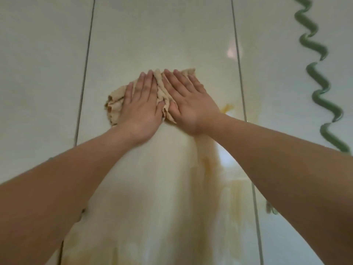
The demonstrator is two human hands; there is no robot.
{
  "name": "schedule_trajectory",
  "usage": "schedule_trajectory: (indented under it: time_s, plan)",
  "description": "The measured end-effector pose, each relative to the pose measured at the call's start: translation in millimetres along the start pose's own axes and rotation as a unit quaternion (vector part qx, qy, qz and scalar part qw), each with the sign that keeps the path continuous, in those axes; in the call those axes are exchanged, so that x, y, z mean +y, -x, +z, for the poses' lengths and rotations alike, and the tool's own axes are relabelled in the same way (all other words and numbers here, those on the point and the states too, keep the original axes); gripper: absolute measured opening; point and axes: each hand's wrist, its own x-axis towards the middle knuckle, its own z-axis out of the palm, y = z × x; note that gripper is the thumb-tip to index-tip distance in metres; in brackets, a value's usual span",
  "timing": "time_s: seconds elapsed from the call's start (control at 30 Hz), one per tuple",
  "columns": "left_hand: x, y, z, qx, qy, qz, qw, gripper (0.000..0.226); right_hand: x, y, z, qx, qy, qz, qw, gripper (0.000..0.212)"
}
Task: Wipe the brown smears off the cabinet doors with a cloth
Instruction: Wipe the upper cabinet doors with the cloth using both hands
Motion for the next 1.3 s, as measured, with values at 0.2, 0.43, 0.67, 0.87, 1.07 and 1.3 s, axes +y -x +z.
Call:
schedule_trajectory:
  time_s: [0.2,0.43,0.67,0.87,1.07,1.3]
  plan:
    - [26,-37,-4,-0.001,-0.001,0.055,0.998,0.071,55,25,-6,0.007,-0.017,0.092,0.996,0.063]
    - [66,-50,0,0.007,-0.008,0.148,0.989,0.072,74,66,-7,0.022,-0.07,0.206,0.976,0.065]
    - [83,-45,3,-0.018,-0.01,0.25,0.968,0.072,37,107,0,0.032,-0.115,0.356,0.927,0.064]
    - [84,19,12,-0.039,0.021,0.293,0.955,0.075,-11,160,8,0.028,-0.125,0.34,0.932,0.067]
    - [85,81,22,-0.056,0.056,0.308,0.948,0.07,-49,208,16,0.032,-0.11,0.3,0.947,0.067]
    - [81,161,39,-0.046,0.1,0.334,0.936,0.069,-97,270,25,-0.012,-0.087,0.273,0.958,0.066]
